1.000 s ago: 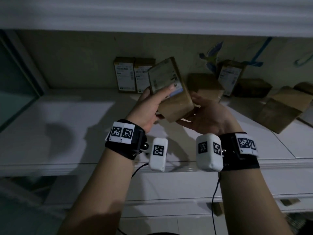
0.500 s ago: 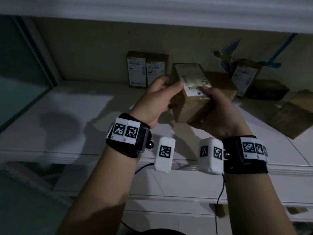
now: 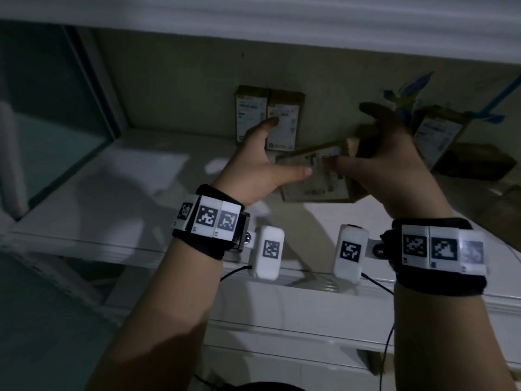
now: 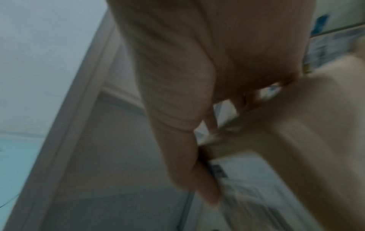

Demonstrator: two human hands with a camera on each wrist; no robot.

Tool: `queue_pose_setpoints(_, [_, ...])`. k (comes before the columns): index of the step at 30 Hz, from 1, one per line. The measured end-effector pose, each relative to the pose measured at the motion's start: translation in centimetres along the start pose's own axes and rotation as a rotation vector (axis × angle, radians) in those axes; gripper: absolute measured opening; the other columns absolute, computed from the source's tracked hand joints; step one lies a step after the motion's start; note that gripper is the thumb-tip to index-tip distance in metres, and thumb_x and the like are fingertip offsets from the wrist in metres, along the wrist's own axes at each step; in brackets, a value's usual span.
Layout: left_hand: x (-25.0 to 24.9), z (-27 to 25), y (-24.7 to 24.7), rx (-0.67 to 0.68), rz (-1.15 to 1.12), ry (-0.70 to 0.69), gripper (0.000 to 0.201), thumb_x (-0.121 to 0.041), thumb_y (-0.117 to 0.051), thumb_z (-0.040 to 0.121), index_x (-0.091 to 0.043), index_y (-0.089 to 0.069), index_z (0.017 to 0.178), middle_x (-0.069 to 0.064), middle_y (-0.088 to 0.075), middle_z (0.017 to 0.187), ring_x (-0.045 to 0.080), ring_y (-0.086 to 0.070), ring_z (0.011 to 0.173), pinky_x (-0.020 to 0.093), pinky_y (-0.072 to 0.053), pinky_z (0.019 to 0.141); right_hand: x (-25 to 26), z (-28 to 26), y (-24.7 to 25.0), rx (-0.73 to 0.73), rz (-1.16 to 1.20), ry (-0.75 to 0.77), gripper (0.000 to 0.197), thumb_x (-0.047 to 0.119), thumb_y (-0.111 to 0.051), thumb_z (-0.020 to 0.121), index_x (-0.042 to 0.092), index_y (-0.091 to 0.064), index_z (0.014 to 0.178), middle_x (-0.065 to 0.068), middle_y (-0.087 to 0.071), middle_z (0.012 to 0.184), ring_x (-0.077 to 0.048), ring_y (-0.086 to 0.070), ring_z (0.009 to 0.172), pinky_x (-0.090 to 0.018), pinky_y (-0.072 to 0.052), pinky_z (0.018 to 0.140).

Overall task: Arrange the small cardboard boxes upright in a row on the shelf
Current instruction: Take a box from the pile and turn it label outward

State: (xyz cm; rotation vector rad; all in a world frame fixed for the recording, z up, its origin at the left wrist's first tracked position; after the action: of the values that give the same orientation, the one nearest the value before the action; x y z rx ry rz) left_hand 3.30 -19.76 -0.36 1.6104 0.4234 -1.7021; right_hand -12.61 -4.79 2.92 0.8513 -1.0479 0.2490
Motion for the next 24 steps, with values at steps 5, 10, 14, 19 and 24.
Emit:
queue_pose_setpoints(5, [0.8,-0.5,-1.0,0.213,0.075,0.033,0.124,-0.027,-0.101,0.055,-0.034,-0.035,0.159,-0.007,-0.048,0.16,0.006,-0.04,0.148,0.038,-0.033,0.125,5.9,-1.7,-2.2,0.197,-0.2,0.235,0.113,0.021,-0.098,0.065,0.048,-0.036,0.157,0.01,-0.04,0.142,0.02,-0.05,0.102,0.005,-0.045,0.071])
queue_pose_setpoints(10, [0.8,-1.5,-2.2,0.402,-0.055,0.015,0.114,-0.025,-0.105,0.055,-0.039,-0.047,0.151,-0.008,-0.062,0.146,0.012,-0.054,0.141,0.047,-0.042,0.119,8.8,-2.7,-4.0,0.366,-0.081,0.347,0.111,0.014,-0.096,0.067,0.041,-0.038,0.159,0.019,-0.05,0.147,0.019,-0.05,0.126,-0.002,-0.047,0.096])
queue_pose_setpoints(14, [-0.4,-0.2,-0.9,0.294,-0.122,-0.039,0.1,-0.021,-0.098,0.065,-0.032,-0.048,0.151,-0.004,-0.071,0.134,0.012,-0.066,0.127,0.047,-0.053,0.11,7.9,-1.5,-3.0,0.131,0.106,0.302,0.089,0.029,-0.093,0.077,0.036,-0.049,0.154,0.019,-0.058,0.145,0.007,-0.052,0.136,-0.022,-0.048,0.113])
queue_pose_setpoints(19, [0.0,2.1,1.8,0.053,-0.216,-0.069,0.107,-0.034,-0.1,0.061,-0.035,-0.042,0.151,-0.002,-0.071,0.133,0.016,-0.068,0.124,0.047,-0.055,0.105,2.8,0.3,-3.4,-0.095,0.344,-0.079,0.073,0.055,-0.075,0.087,0.038,-0.048,0.153,0.001,-0.058,0.149,-0.023,-0.057,0.135,-0.05,-0.051,0.108])
queue_pose_setpoints(24, [-0.9,3.2,-0.4,0.103,-0.238,-0.136,0.042,-0.019,-0.087,0.082,-0.042,-0.063,0.108,-0.007,-0.077,0.116,0.013,-0.071,0.115,0.045,-0.057,0.102,1.2,0.0,-7.1,0.081,0.58,-0.333,0.053,0.069,-0.048,0.1,0.033,-0.064,0.136,0.003,-0.078,0.122,-0.022,-0.072,0.116,-0.063,-0.053,0.099])
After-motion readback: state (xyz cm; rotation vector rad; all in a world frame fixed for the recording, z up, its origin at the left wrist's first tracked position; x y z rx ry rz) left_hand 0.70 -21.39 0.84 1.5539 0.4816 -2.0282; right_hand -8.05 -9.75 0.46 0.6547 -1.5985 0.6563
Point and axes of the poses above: each hand's wrist, its own z-axis towards the middle knuckle, its own y-axis out of the back of the hand, x = y × z, the point moved 10 cm from there along z, towards the middle knuckle
